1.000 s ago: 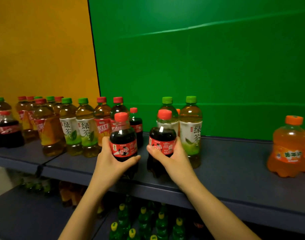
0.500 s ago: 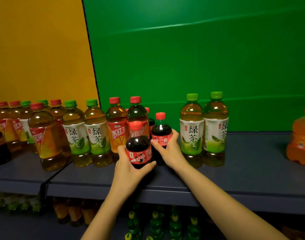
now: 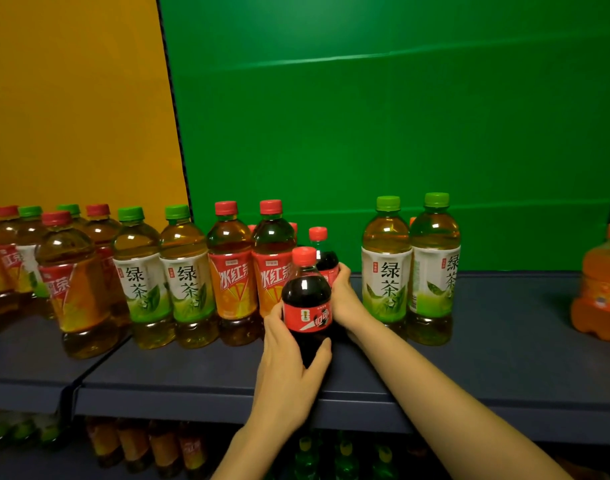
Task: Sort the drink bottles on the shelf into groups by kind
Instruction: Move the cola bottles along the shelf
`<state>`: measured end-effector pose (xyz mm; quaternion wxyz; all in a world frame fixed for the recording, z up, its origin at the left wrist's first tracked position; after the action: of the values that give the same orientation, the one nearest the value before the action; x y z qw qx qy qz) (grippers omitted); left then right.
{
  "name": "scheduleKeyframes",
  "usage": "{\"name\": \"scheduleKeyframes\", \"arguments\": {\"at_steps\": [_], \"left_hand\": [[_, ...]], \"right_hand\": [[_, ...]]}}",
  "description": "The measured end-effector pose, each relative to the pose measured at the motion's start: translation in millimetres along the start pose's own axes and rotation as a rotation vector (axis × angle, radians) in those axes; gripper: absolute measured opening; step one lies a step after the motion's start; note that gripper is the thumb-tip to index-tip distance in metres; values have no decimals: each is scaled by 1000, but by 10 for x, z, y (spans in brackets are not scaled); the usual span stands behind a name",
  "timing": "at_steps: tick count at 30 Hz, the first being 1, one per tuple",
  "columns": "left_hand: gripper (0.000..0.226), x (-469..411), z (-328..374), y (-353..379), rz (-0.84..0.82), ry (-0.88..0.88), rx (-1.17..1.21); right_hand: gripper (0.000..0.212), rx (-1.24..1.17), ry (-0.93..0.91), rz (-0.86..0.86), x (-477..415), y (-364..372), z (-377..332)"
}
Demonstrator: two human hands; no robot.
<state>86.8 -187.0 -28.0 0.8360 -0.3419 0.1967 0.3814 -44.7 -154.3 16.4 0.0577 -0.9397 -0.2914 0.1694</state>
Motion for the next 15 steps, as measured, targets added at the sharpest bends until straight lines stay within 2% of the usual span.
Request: {"name": "scheduleKeyframes", "arguments": {"at_steps": [6, 10, 15], "left_hand": [[75, -8, -17, 44, 146, 61, -178], [80, -42, -13, 75, 182, 37, -216], [75, -67, 5, 150, 232, 24, -169]], "right_hand": [[60, -131, 51, -50, 193, -63, 5], [47, -262, 0, -97, 519, -165, -134], [37, -127, -58, -166, 828, -487, -40]]}}
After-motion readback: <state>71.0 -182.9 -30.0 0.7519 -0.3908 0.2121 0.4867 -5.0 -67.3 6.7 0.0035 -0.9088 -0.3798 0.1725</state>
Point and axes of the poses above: each hand's wrist, its own x-axis away from the middle knuckle, its own y-axis out of the palm, z = x × y, the point moved 1 cm from there along -x, towards the middle knuckle, and after that the axes turned 3 degrees about -y, right-handed, at the moved point
